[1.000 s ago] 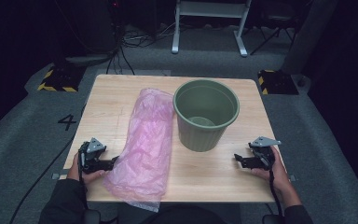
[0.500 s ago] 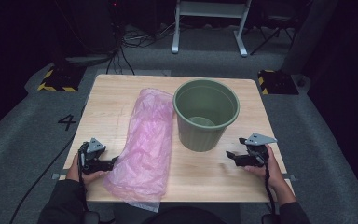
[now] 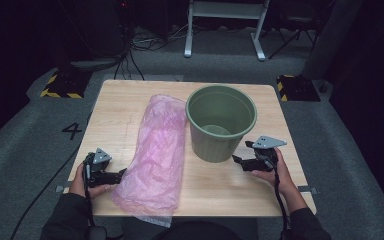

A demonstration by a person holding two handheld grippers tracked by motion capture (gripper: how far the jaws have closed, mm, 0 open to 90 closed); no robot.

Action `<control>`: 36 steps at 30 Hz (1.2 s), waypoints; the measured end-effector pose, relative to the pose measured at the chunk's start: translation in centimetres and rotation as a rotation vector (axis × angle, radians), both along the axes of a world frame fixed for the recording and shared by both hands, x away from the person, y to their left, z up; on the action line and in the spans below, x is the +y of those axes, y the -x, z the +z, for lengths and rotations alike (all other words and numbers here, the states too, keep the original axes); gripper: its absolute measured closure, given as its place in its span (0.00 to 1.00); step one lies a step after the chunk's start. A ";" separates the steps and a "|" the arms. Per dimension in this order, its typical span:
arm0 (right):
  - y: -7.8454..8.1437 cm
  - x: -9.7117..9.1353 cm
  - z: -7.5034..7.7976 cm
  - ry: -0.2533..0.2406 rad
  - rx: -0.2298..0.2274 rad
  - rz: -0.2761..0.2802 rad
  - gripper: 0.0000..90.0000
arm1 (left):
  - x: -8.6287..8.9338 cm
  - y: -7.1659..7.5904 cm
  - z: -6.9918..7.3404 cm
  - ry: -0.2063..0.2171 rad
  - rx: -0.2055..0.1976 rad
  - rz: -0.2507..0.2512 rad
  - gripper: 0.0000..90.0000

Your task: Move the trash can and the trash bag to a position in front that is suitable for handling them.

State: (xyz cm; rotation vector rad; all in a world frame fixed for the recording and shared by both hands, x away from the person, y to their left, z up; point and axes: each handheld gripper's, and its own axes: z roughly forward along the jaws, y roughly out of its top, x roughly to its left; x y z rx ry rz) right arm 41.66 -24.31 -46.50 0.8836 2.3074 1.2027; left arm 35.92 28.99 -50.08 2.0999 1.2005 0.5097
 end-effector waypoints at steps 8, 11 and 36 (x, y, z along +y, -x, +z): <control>-0.3 0.9 0.1 -0.001 -0.016 0.007 0.24 | 0.0 0.9 1.5 0.087 -0.070 -0.060 0.25; -0.1 1.3 -0.1 0.021 -0.019 0.018 0.24 | -0.6 1.5 2.1 0.068 -0.101 -0.111 0.25; 1.0 -0.2 -1.4 0.051 0.038 0.017 0.25 | -3.2 2.3 2.2 0.053 -0.051 -0.296 0.27</control>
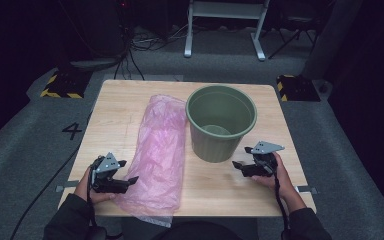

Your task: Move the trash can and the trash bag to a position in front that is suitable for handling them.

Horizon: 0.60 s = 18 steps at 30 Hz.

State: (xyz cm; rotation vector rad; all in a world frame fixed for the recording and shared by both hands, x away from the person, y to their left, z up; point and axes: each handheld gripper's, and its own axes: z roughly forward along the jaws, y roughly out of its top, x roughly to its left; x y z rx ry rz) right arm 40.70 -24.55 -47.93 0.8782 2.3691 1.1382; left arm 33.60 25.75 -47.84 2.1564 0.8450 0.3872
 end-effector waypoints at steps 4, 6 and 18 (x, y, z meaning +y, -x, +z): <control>0.3 -0.6 -0.3 -0.011 0.014 -0.001 0.25 | -0.7 0.1 -0.2 -0.008 0.011 -0.023 0.27; 0.5 -0.7 -0.2 -0.027 0.003 0.008 0.25 | -1.2 0.1 -0.5 -0.021 0.017 -0.026 0.27; -1.0 1.2 0.9 -0.041 -0.054 -0.024 0.24 | -3.0 -0.5 -1.9 -0.095 0.036 -0.006 0.25</control>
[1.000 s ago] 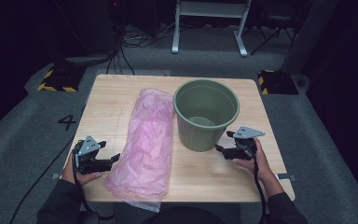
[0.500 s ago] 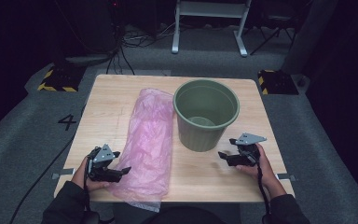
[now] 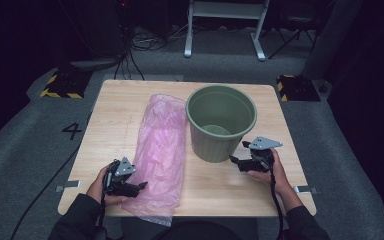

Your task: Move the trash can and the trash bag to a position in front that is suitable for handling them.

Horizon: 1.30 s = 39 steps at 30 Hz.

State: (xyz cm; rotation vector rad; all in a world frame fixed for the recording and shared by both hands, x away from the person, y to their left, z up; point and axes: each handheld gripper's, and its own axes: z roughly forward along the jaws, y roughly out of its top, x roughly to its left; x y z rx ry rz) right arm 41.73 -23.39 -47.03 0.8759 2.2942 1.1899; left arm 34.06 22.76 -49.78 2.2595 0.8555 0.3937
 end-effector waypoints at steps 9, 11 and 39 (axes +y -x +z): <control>-1.4 0.2 0.2 -0.021 -0.003 0.012 0.26 | 0.2 -0.6 -0.4 0.040 0.017 -0.004 0.21; -1.8 0.3 0.2 -0.024 -0.005 0.009 0.25 | 0.3 -0.6 -0.5 0.049 0.021 0.001 0.18; -6.0 2.8 0.8 -0.017 0.006 -0.055 0.33 | 0.3 -0.7 -0.6 0.057 0.012 0.035 0.18</control>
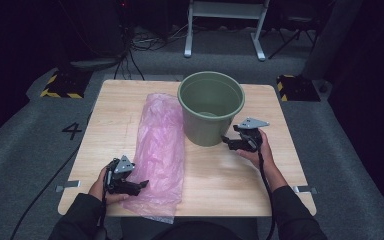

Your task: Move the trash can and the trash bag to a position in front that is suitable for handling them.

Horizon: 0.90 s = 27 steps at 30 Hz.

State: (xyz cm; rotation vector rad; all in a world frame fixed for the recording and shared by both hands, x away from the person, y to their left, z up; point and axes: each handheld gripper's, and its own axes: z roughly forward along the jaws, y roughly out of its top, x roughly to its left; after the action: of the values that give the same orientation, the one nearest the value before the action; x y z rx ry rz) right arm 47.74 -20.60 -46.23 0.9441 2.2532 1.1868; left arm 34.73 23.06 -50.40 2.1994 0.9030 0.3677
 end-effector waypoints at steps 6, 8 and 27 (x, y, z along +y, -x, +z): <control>1.9 -1.8 -0.8 0.022 0.059 0.052 0.29 | -0.3 0.1 0.0 0.000 -0.005 0.030 0.17; 2.7 -2.2 -1.0 0.049 0.061 0.060 0.29 | -0.5 0.1 0.0 -0.011 -0.015 0.045 0.17; 5.9 -5.2 -1.3 0.056 0.069 0.055 0.29 | -6.6 -0.6 0.1 -0.044 -0.067 0.041 0.17</control>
State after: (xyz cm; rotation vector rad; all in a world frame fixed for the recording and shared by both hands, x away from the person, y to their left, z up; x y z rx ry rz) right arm 41.85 -25.81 -47.56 0.9209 2.3677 1.1244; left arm 35.35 16.46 -50.28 2.1976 0.9128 0.4819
